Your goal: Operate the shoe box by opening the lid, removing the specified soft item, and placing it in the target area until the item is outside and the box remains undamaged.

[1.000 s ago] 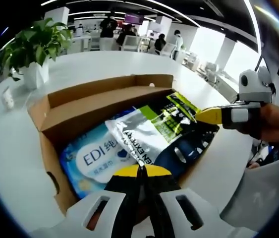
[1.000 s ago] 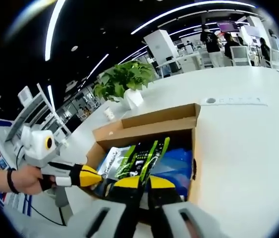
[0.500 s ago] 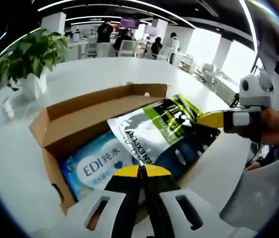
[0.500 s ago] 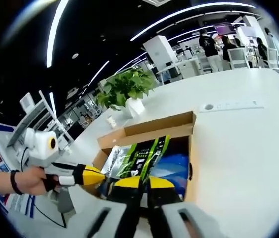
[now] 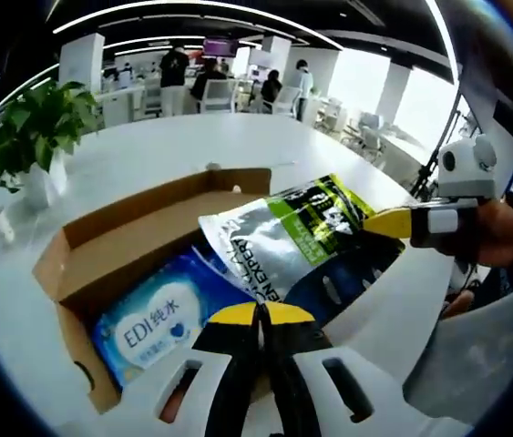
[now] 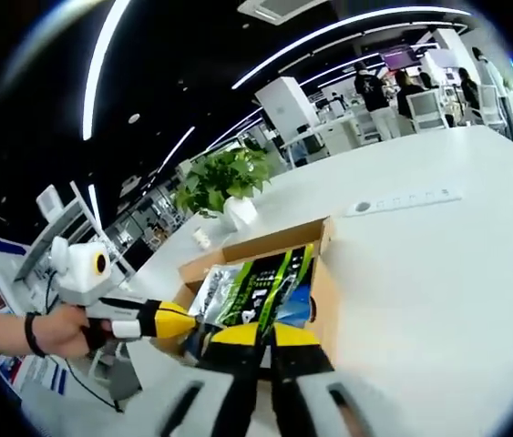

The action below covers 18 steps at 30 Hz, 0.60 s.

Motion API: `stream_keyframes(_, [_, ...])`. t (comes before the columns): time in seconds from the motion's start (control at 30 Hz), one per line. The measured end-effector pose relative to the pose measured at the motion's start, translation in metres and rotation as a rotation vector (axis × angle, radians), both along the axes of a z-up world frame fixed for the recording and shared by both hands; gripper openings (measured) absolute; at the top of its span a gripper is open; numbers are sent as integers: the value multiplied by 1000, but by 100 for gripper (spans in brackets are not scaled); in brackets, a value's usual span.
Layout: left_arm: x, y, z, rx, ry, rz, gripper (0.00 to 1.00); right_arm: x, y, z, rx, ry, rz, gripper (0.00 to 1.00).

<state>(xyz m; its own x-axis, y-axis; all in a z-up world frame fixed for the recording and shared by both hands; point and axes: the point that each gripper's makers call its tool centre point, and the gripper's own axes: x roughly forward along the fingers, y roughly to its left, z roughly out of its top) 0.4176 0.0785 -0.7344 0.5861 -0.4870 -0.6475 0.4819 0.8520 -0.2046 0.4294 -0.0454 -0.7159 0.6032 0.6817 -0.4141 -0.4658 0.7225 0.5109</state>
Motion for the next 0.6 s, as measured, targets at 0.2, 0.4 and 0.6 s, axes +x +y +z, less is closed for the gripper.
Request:
stream_keyframes(0.2, [2, -25, 5, 1, -10, -39, 0, -3, -24, 2, 0, 0, -31, 0])
stream_keyframes(0.4, [2, -49, 8, 0, -17, -74, 0, -5, -50, 3, 3, 0, -68, 0])
stream_keyframes(0.6, [2, -70, 9, -3, -21, -102, 0, -7, -69, 4, 4, -3, -91, 0])
